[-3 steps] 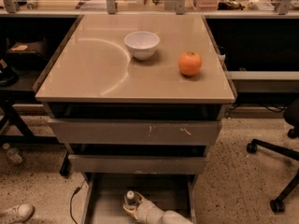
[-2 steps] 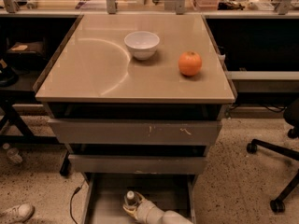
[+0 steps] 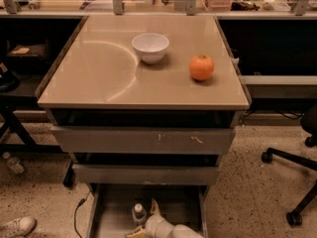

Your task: Place blue plastic bottle into bottom drawer

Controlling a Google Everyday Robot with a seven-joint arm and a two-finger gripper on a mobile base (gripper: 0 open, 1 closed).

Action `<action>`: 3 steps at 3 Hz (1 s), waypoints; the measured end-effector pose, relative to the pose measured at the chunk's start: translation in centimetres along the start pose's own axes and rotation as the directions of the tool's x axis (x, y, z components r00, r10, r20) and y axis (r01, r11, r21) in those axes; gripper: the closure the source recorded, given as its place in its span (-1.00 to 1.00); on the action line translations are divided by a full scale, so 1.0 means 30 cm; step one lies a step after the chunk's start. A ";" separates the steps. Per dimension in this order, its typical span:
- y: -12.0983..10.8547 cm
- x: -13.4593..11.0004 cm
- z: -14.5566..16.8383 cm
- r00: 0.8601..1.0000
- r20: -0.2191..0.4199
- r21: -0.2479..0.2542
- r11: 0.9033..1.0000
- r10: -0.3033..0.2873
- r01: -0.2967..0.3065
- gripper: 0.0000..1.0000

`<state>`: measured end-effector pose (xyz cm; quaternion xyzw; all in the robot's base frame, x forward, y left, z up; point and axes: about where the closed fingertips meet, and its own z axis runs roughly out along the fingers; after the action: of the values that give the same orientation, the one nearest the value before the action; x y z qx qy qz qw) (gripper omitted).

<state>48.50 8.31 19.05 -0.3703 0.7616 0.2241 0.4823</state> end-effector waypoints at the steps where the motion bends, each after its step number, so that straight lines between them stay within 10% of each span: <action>1: 0.000 0.000 0.000 1.000 0.000 0.000 1.000 0.000 0.000 -1.00; 3: -0.122 -0.146 -0.234 0.998 -0.055 0.170 0.985 -0.020 0.029 -1.00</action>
Offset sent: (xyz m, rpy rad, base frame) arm -0.0062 -0.0292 0.0612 -0.1095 -0.0487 -0.0985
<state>48.50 2.63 26.11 -0.3429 0.7859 0.1420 0.4945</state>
